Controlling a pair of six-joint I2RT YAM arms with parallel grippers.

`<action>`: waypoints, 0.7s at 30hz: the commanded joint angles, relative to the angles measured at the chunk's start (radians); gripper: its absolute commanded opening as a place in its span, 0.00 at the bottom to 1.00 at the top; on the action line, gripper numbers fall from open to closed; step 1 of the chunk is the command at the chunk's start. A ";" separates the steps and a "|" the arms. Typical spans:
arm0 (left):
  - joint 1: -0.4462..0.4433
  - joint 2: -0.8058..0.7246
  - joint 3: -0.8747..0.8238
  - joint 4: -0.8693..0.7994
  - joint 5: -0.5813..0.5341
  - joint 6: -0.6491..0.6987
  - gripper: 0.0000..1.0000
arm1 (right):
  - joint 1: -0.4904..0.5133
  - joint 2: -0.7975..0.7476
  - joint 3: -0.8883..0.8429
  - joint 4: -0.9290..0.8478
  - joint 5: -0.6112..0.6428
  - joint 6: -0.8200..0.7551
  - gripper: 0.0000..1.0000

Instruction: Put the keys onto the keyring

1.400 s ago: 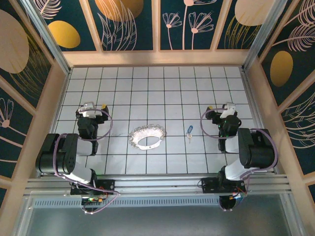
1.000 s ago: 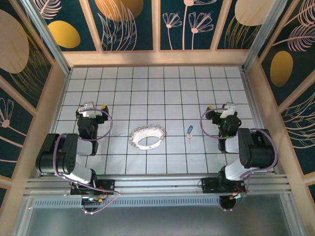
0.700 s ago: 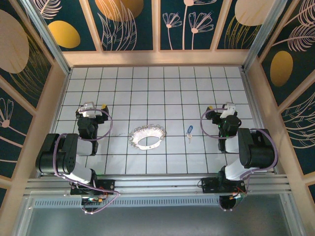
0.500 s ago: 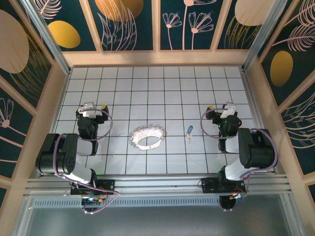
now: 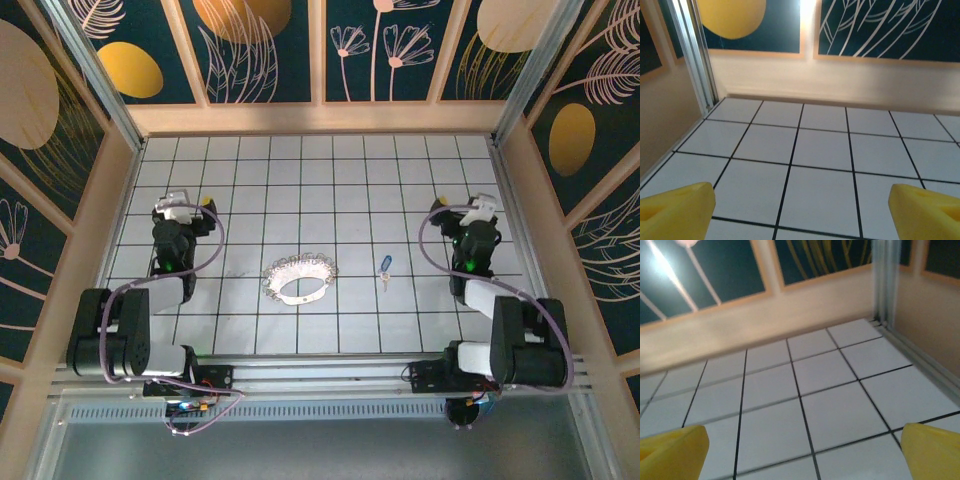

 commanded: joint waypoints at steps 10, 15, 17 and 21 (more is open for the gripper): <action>-0.022 -0.220 0.154 -0.427 0.244 -0.313 0.99 | -0.048 -0.135 0.122 -0.425 -0.272 0.311 0.91; -0.143 -0.243 0.207 -0.525 0.312 -0.344 0.97 | -0.019 -0.145 0.088 -0.441 -0.387 0.362 0.89; -0.188 -0.234 0.218 -0.550 0.360 -0.348 0.93 | 0.013 -0.140 0.086 -0.471 -0.432 0.364 0.88; -0.282 -0.214 0.207 -0.581 0.380 -0.362 0.90 | 0.115 -0.133 0.104 -0.571 -0.451 0.340 0.83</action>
